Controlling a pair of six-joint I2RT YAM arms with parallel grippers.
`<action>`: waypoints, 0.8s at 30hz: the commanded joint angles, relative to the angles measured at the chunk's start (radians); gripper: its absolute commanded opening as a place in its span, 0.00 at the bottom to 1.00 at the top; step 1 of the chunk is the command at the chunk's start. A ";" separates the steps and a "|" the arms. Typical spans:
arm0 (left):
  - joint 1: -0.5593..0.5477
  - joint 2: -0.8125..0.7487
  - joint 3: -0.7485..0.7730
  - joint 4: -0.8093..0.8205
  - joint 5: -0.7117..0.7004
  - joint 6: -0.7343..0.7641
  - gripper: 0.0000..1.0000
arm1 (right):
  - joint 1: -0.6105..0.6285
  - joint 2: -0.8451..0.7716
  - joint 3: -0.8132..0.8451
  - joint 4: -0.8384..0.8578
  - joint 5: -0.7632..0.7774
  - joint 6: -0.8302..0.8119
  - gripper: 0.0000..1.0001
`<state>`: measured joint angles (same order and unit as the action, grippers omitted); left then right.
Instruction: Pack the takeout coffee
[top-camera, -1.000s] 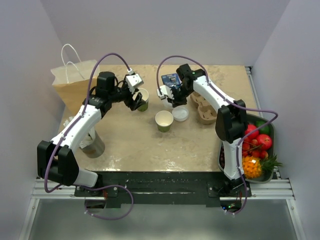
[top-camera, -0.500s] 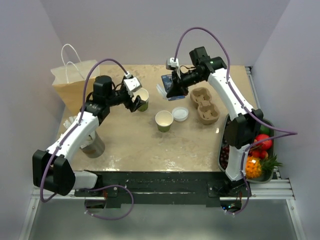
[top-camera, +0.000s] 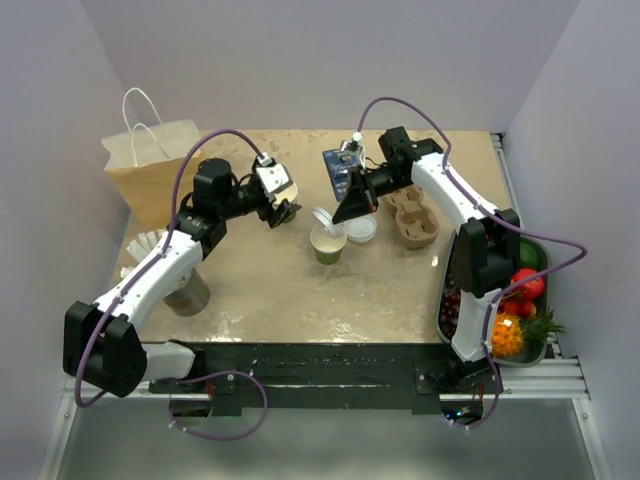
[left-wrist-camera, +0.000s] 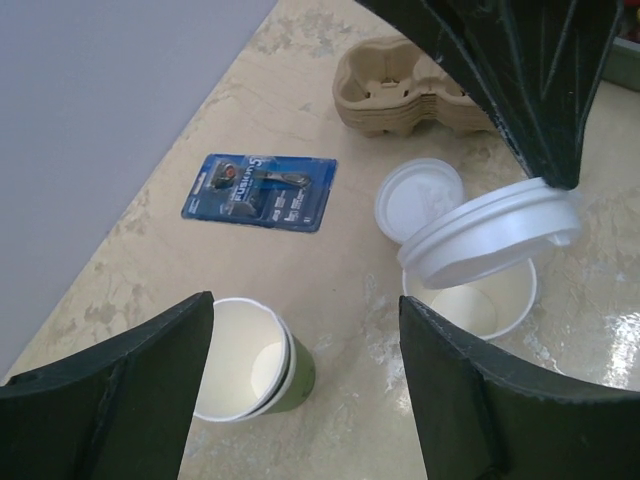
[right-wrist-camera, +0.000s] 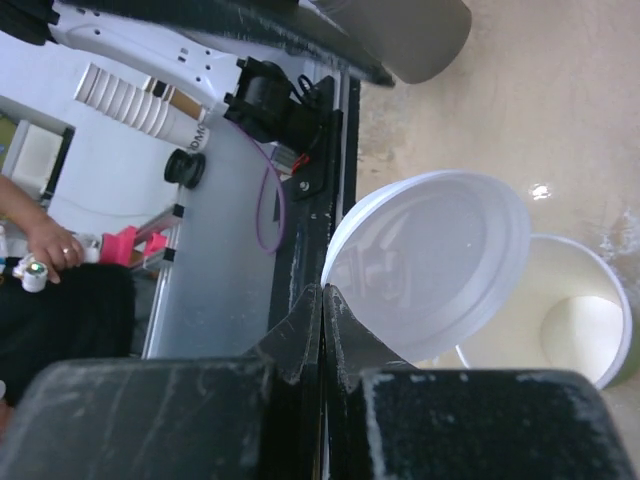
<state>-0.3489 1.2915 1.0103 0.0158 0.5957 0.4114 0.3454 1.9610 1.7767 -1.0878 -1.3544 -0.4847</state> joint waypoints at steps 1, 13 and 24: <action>-0.045 -0.008 -0.016 0.010 0.053 0.029 0.79 | 0.000 0.007 0.012 0.035 -0.107 0.047 0.00; -0.108 0.077 -0.012 0.065 0.041 0.021 0.99 | -0.014 0.113 0.001 0.054 -0.130 0.101 0.00; -0.128 0.127 0.017 0.033 0.070 0.072 1.00 | -0.042 0.142 -0.046 0.144 -0.114 0.227 0.00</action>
<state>-0.4664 1.4017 0.9997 0.0132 0.6296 0.4435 0.3153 2.1006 1.7447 -0.9863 -1.4330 -0.3161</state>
